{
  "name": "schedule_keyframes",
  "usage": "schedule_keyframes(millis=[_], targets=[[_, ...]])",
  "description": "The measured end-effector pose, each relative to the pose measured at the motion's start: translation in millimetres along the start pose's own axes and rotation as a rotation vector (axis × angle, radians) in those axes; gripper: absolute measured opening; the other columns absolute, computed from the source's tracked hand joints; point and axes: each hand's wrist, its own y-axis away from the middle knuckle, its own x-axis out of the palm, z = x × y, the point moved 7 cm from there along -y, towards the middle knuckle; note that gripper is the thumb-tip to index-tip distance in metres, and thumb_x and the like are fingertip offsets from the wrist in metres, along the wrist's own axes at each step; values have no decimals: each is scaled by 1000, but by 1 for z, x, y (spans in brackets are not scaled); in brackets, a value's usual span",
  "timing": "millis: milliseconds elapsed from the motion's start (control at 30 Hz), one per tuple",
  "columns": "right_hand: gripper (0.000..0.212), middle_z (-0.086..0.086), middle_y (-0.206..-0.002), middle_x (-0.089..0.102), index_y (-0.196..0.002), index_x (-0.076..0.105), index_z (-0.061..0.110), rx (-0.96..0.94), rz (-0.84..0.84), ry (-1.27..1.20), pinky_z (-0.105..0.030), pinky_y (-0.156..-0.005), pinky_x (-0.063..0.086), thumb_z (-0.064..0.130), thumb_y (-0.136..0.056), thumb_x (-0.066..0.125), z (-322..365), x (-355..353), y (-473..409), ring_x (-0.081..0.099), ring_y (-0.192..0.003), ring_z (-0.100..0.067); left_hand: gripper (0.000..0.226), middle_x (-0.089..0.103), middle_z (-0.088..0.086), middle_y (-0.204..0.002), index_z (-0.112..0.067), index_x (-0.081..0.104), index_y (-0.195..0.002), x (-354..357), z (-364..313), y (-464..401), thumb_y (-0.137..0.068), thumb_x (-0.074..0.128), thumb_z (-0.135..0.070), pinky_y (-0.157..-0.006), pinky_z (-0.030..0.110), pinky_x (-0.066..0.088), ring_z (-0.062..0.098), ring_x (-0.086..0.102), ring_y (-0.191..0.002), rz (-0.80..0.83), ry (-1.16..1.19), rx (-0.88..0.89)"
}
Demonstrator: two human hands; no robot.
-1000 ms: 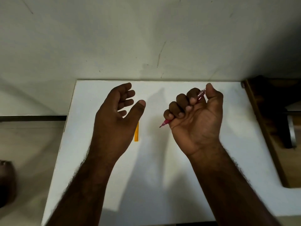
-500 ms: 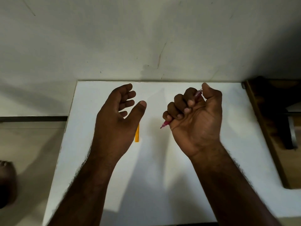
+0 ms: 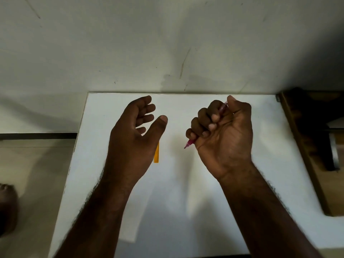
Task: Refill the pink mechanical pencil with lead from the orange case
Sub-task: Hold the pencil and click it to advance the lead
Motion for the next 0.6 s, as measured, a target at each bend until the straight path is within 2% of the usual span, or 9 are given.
schedule_keyframes(millis=[100,233,333,467,600], targets=[[49,1,-55,33,-63,45,15,12,-18,5,-35,-58,26,47,-98,35,0,-1,0,18,-57,-19,46,65,-27,-120,-38,57,-131,0,0,-1,-86,68,-43,-75,-4,41,-17,58,-104,-1,-2,1],[45,0,-55,30,-62,42,15,-9,-43,16,-35,-57,25,42,-97,35,1,-4,-1,18,-56,-19,47,66,-25,-120,-37,57,-131,1,0,0,-85,67,-44,-76,-3,42,-15,59,-104,4,3,4],[44,-1,-57,30,-64,43,14,3,-33,-16,-35,-58,25,46,-95,37,1,-4,0,19,-57,-19,45,66,-26,-120,-37,57,-131,0,1,0,-88,69,-40,-76,-3,41,-16,59,-103,-3,6,-5],[46,0,-54,30,-61,42,14,-16,-25,38,-36,-58,24,40,-97,31,1,-3,-1,20,-54,-19,44,66,-26,-120,-38,57,-130,1,1,0,-88,69,-38,-75,-4,40,-19,57,-102,-4,4,-7],[48,0,-55,32,-64,45,14,1,-29,34,-35,-57,24,44,-99,33,-1,-2,-1,19,-56,-19,42,66,-27,-118,-38,58,-129,0,0,0,-88,69,-39,-74,-4,39,-20,57,-101,-10,3,-6]])
